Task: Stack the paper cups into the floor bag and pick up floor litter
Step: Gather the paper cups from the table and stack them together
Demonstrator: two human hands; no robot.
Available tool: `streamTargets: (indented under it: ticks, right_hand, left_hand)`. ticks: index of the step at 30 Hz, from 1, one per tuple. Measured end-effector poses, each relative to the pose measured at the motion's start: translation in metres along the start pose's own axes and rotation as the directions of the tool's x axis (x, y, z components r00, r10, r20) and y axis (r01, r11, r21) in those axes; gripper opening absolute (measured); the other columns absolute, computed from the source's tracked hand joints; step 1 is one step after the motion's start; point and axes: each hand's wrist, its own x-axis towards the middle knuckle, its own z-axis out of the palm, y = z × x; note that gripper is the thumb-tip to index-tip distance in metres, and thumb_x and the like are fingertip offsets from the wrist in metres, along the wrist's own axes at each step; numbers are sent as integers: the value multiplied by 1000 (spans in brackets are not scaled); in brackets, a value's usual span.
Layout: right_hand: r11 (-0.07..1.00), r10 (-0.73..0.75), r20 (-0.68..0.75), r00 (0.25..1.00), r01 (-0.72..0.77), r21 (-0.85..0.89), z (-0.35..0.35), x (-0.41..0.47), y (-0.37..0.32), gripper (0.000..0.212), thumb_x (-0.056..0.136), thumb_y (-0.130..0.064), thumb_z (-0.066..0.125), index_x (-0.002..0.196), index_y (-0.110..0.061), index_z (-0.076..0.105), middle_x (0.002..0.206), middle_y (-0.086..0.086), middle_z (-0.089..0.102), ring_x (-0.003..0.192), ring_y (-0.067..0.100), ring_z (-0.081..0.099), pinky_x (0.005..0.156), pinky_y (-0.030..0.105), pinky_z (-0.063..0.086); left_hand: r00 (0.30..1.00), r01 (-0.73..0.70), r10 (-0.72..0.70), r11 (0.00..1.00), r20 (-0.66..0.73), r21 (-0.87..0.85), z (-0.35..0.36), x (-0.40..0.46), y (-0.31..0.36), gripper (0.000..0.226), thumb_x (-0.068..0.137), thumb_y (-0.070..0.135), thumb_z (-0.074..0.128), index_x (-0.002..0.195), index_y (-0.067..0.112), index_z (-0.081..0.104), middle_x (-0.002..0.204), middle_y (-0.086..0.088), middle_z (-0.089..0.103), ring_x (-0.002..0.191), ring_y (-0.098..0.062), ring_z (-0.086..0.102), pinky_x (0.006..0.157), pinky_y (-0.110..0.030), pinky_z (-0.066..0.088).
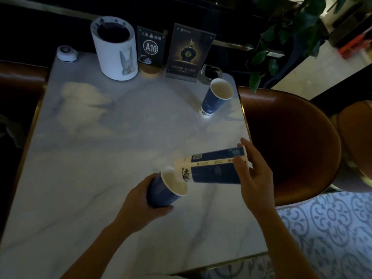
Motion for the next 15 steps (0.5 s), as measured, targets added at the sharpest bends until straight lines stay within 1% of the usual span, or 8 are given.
streamTargets:
  ticks: [2,3,4,6,8,10,12,15]
  right_hand:
    - [1000,0,58,998,0,-1,4,-1,-6,44,91,-34,53,133,-31,43,125,-6,57,112,10,60,69,15,55]
    - [1000,6,75,997,-6,-3,7,-2,-9,44,91,-39,55,133,-32,44,126,-8,56,113,13,60,71,18,57]
    - [1000,11,89,996,-9,-17,10,-2,-9,47,90,-46,57,133,-34,44,127,-9,56,114,14,59,74,23,59]
    - [998,28,113,993,-22,-51,15,-3,-10,56,82,-56,53,133,-36,45,128,-7,56,115,15,59,81,36,60]
    - [997,30,146,989,-20,-72,20,-5,-13,59,79,-59,51,133,-36,46,126,-7,58,114,14,59,86,44,58]
    - [997,49,174,984,-38,-67,23,-7,-11,58,77,-61,51,129,-36,49,118,-13,61,108,7,62,86,46,57]
    - [997,49,209,977,-36,-65,27,-9,-13,55,75,-62,51,125,-38,50,114,-19,60,107,0,61,90,43,55]
    - [994,30,238,971,-5,-105,34,-16,-17,58,76,-57,53,131,-37,50,130,-15,56,121,1,52,105,34,45]
  left_hand:
    - [1000,-10,10,1000,25,9,-1,-1,2,86,53,48,88,121,54,37,106,32,58,91,8,61,73,-14,50]
    - [999,-16,16,1000,33,10,-2,-1,4,86,52,50,88,121,54,36,106,34,56,91,9,61,74,-13,50]
    - [999,-22,21,1000,37,8,-3,-2,6,87,52,51,88,121,55,35,106,36,54,91,10,60,75,-13,48]
    - [999,-25,25,1000,44,-1,-5,-3,11,87,51,53,88,120,57,35,106,37,53,92,11,59,76,-12,46]
    - [998,-34,34,999,59,-7,-7,-3,15,82,50,54,87,116,60,38,106,34,58,92,9,61,76,-15,49]
    - [995,-45,45,999,90,-3,-8,-4,17,80,51,57,86,118,55,43,108,27,64,92,6,63,78,-23,54]
    - [991,-60,58,998,123,6,-8,-5,20,83,51,59,85,123,48,45,110,22,65,93,5,64,80,-28,56]
    - [986,-77,74,997,146,12,-7,-6,24,82,52,59,85,123,45,46,110,23,65,93,5,63,79,-29,57]
